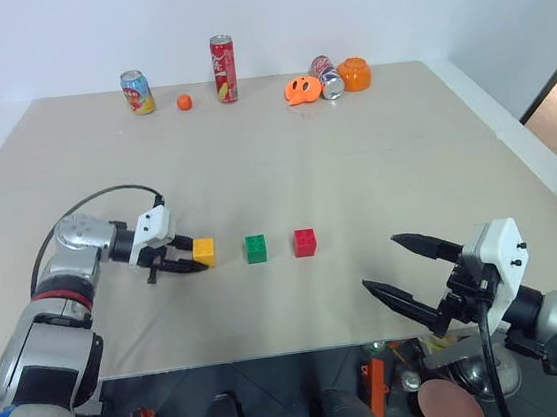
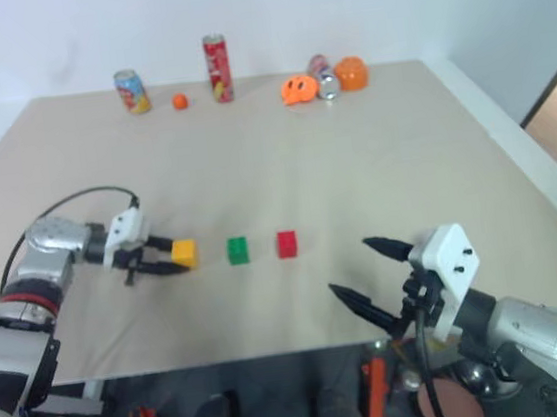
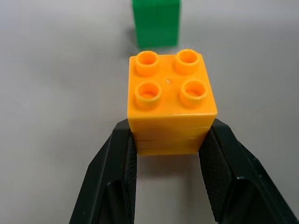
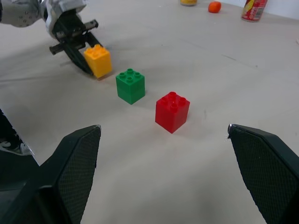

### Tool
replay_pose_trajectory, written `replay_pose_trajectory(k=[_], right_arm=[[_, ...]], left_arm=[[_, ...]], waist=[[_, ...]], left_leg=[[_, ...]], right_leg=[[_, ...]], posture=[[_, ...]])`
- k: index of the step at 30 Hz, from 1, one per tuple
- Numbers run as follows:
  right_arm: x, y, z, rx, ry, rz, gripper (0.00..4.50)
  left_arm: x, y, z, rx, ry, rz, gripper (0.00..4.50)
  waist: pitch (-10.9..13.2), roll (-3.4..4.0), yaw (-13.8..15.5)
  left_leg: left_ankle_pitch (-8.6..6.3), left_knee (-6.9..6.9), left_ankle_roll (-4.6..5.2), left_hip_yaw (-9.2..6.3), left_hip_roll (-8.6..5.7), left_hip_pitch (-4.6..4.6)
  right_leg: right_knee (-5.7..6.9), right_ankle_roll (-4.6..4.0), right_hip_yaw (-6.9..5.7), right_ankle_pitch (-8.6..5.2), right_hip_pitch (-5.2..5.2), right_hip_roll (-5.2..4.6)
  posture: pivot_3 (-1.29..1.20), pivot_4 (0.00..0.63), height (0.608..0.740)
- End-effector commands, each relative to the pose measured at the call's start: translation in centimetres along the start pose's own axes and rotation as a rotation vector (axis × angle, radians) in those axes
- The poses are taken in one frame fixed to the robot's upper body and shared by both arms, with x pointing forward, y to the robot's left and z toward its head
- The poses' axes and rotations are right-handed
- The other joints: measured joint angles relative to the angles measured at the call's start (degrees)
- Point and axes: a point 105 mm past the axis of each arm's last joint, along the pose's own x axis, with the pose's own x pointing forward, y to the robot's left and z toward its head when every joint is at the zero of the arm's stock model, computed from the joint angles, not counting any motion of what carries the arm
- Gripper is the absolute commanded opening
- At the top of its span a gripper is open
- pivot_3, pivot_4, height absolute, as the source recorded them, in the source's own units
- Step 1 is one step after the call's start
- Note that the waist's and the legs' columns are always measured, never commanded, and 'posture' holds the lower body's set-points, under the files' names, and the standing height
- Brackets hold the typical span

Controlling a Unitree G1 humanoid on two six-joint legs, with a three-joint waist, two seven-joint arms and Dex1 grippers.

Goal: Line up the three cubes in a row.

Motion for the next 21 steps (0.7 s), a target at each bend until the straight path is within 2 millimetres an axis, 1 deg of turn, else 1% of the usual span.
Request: replay_pose_trajectory(k=[1,9,13,16,21], right_arm=[[0.1,0.1,0.5,-0.018,-0.012,0.030,4.50],[0.5,0.0,0.2,-0.017,-0.009,0.034,4.50],[0.6,0.2,0.3,-0.017,-0.015,0.035,4.50],[0.6,0.2,0.3,-0.021,-0.015,0.035,4.50],[0.5,0.2,0.4,-0.025,-0.013,0.035,4.50]], left_arm=[[-0.4,0.0,0.5,0.021,-0.008,-0.003,1.30],[0.4,0.0,0.5,0.005,-0.032,-0.007,1.30],[1.1,0.4,1.1,-0.004,-0.075,0.000,1.30],[1.5,1.1,2.0,-0.017,-0.116,0.017,1.30],[1.4,1.5,2.3,-0.013,-0.109,0.025,1.30]], waist=[[0.0,-0.01,0.1],[0.0,-0.01,0.3],[0.0,-0.02,0.5],[0.0,-0.03,0.5],[0.0,-0.03,0.5]], left_leg=[[0.00,0.00,0.00,0.00,0.00,0.00],[0.00,0.01,0.00,0.00,-0.01,0.00],[0.00,0.04,0.00,0.01,-0.01,0.00],[0.01,0.04,0.01,0.01,-0.01,0.00],[0.01,0.05,0.01,0.00,-0.01,0.00]], right_leg=[[0.00,-0.01,0.00,0.00,0.00,-0.01],[0.00,0.00,-0.01,0.01,0.01,-0.01],[0.00,-0.01,-0.01,0.02,0.02,0.00],[0.00,0.00,0.00,0.03,0.02,0.01],[0.00,0.03,0.00,0.06,0.01,0.03]], posture=[[0.00,0.150,0.740],[0.00,0.150,0.740],[0.00,0.150,0.740],[0.00,0.150,0.740],[0.00,0.150,0.740]])
